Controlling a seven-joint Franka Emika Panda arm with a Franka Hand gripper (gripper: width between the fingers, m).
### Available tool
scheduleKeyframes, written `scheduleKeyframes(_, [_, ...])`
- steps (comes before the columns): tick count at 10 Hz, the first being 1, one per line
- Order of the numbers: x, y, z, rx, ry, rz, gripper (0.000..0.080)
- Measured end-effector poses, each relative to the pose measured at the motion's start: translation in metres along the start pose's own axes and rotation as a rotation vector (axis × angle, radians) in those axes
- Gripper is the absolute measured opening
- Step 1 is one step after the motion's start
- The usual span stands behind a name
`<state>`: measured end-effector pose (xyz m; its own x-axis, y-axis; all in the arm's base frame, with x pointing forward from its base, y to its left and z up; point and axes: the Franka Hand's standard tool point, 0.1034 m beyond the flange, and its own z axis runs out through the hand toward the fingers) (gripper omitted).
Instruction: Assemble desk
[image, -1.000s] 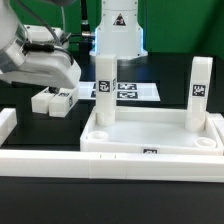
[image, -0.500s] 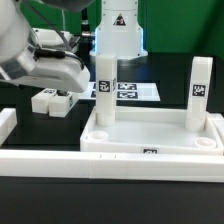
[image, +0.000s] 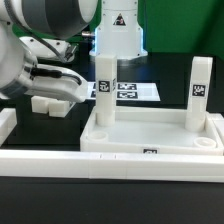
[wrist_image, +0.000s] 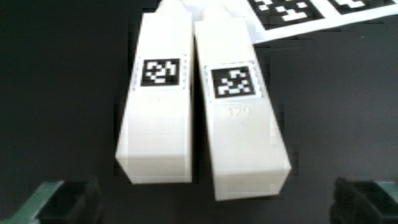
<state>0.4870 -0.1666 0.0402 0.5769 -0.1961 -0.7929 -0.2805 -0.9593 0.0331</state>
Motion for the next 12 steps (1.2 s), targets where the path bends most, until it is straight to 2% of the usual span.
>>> scheduleKeyframes(3, [0.01,-0.008,0.005,-0.006,0.034,-0.015,0.0648])
scheduleKeyframes(6, [0.011,-0.007,0.005,-0.005,0.037,-0.023,0.0648])
scheduleKeyframes(8, [0.017,-0.002,0.008,-0.006,0.083,-0.094,0.0648])
scheduleKeyframes(12, [0.016,0.0,0.011,-0.002,0.071,-0.103,0.0648])
